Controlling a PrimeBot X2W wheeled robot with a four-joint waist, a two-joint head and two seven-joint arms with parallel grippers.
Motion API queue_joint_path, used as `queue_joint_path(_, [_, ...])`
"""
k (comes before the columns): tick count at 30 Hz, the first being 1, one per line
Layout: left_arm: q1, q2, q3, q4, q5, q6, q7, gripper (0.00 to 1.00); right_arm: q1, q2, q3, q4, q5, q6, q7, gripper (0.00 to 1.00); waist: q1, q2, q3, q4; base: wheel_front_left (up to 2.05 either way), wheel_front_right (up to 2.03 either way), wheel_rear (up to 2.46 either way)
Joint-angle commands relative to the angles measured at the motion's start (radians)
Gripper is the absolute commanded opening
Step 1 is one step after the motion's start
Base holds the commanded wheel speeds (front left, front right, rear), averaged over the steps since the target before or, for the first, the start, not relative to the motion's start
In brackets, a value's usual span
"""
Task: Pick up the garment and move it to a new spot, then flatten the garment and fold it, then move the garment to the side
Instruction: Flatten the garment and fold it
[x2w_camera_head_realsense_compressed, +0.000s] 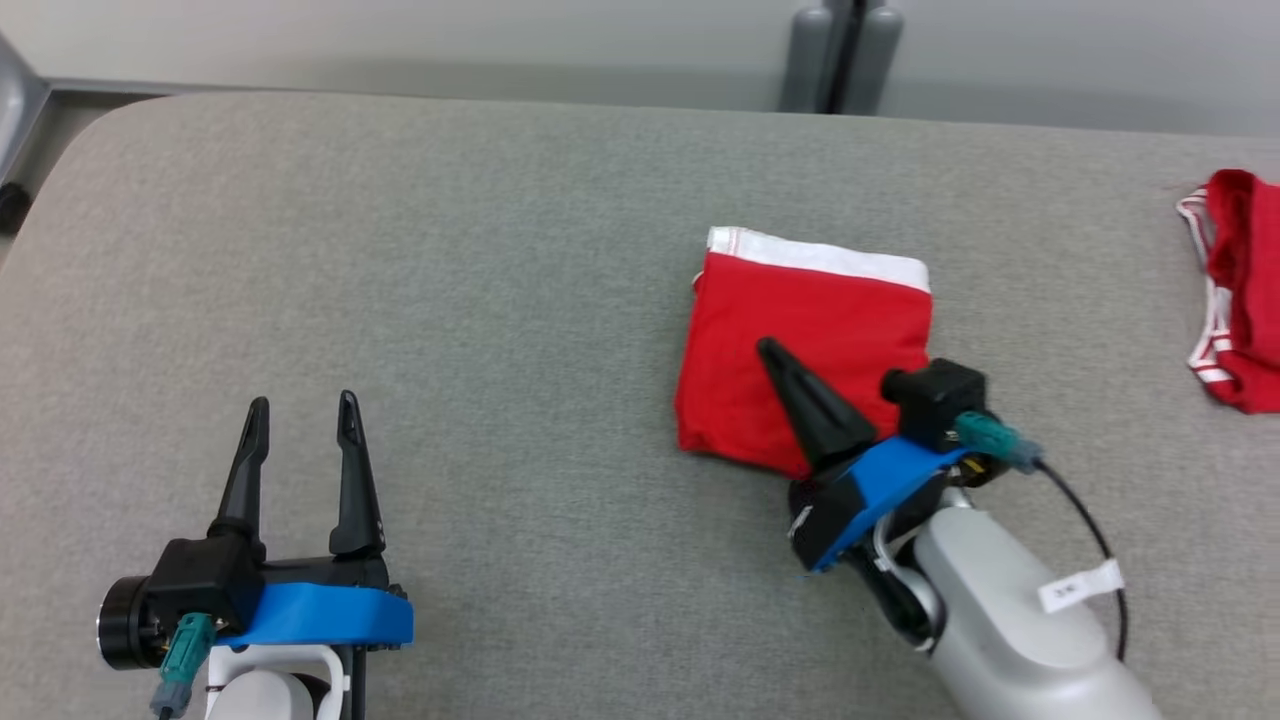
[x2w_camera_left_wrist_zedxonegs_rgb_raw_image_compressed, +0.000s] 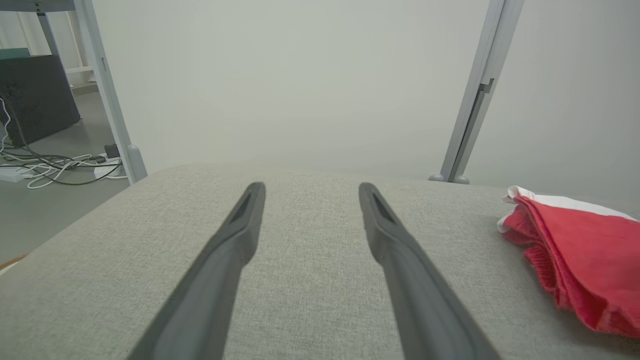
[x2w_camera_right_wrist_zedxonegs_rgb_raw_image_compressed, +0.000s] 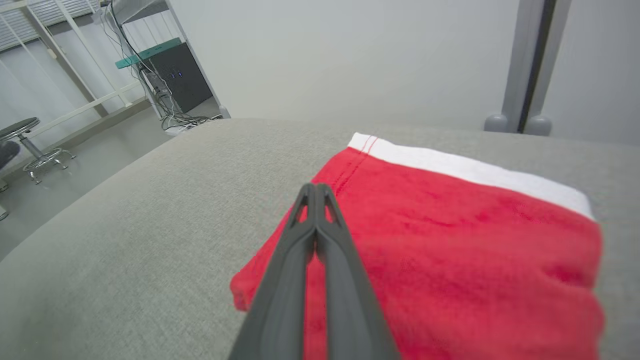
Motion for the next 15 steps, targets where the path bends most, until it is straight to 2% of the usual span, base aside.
queue_joint_path(1, [0.001,-0.001,0.009,0.005,0.011,-0.002,-0.002,1.0,0.033,-0.026,-0.033,-0.029,-0.022,0.0,-0.003,0.0,0.0,-0.0001,-0.027,-0.035,0.0,0.0,0.0])
queue_joint_path(3, [0.006,0.0,0.014,0.013,0.02,-0.006,-0.002,1.0,0.06,-0.044,-0.087,-0.075,-0.045,0.0,-0.003,0.0,0.0,-0.0001,-0.041,-0.06,0.0,0.0,0.0])
queue_joint_path(4, [0.008,0.001,0.018,0.017,0.024,-0.007,-0.002,1.0,0.076,-0.052,-0.116,-0.1,-0.06,0.0,-0.003,0.05,0.0,-0.0001,-0.046,-0.072,0.0,0.0,0.0])
queue_joint_path(5, [0.008,0.003,0.022,0.02,0.025,-0.008,-0.002,1.0,0.096,-0.061,-0.144,-0.12,-0.075,0.0,-0.003,0.44,0.0,-0.0001,-0.052,-0.083,0.0,0.0,0.0])
queue_joint_path(6, [0.009,0.005,0.024,0.025,0.029,-0.009,-0.002,1.0,0.117,-0.064,-0.172,-0.142,-0.082,0.0,-0.003,1.0,0.0,-0.0001,-0.056,-0.095,0.0,0.0,0.0])
queue_joint_path(15, [0.025,0.023,0.05,0.062,0.048,-0.009,-0.002,1.0,0.289,-0.084,-0.393,-0.291,-0.161,0.0,-0.003,1.0,0.0,-0.0001,-0.103,-0.169,0.0,0.0,0.0])
